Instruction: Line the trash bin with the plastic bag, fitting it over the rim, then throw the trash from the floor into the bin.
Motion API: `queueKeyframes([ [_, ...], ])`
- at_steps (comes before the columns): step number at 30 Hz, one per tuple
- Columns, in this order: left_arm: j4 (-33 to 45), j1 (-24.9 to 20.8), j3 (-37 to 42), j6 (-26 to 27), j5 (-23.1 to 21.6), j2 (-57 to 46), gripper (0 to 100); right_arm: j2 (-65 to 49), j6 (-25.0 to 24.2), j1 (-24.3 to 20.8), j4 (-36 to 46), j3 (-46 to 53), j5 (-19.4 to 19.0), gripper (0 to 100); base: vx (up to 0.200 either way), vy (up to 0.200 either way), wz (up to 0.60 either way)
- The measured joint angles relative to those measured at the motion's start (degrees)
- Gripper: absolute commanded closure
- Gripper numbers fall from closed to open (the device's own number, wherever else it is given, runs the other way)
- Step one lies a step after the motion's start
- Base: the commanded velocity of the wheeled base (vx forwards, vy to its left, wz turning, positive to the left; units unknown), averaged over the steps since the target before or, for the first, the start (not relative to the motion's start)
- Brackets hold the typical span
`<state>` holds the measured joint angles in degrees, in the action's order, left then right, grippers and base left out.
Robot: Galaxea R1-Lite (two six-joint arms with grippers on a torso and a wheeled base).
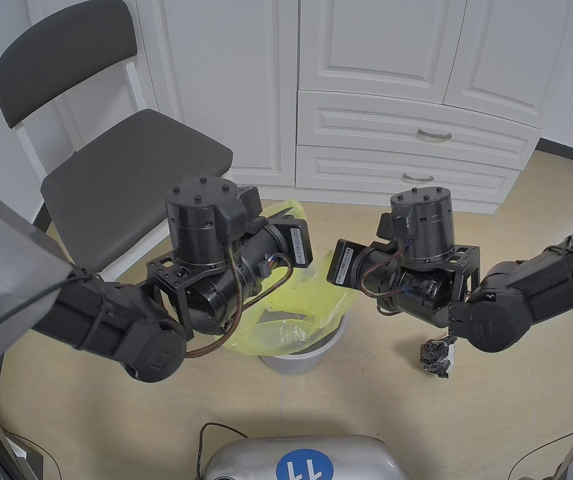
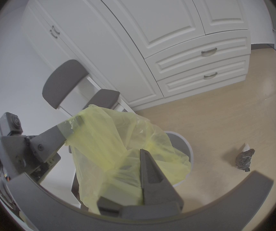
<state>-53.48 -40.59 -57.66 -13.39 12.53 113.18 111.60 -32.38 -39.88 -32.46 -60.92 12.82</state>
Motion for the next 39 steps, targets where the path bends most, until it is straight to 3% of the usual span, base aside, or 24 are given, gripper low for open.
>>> queueKeyframes([
  [11, -0.5, -0.5, -3.7, -2.2, -0.1, 8.7, 100, 9.8, 0.1, 4.9, -1.4, -1.5, -4.1, 100, 0.000, 0.000, 0.00],
  [21, -0.7, -0.8, -11.5, -8.2, 0.0, 19.9, 100, 19.6, 0.1, 10.3, -13.5, -3.1, -8.2, 100, 0.000, 0.000, 0.00],
  [28, -2.3, -1.6, -14.0, -11.8, 0.0, 23.0, 100, 22.4, 0.9, 13.4, -14.4, -2.8, -10.9, 100, 0.000, 0.000, 0.00],
  [39, -7.1, -1.0, -19.3, -16.1, 0.2, 28.9, 100, 22.9, 1.7, 16.0, -14.5, -2.5, -11.7, 100, 0.000, 0.000, 0.00],
])
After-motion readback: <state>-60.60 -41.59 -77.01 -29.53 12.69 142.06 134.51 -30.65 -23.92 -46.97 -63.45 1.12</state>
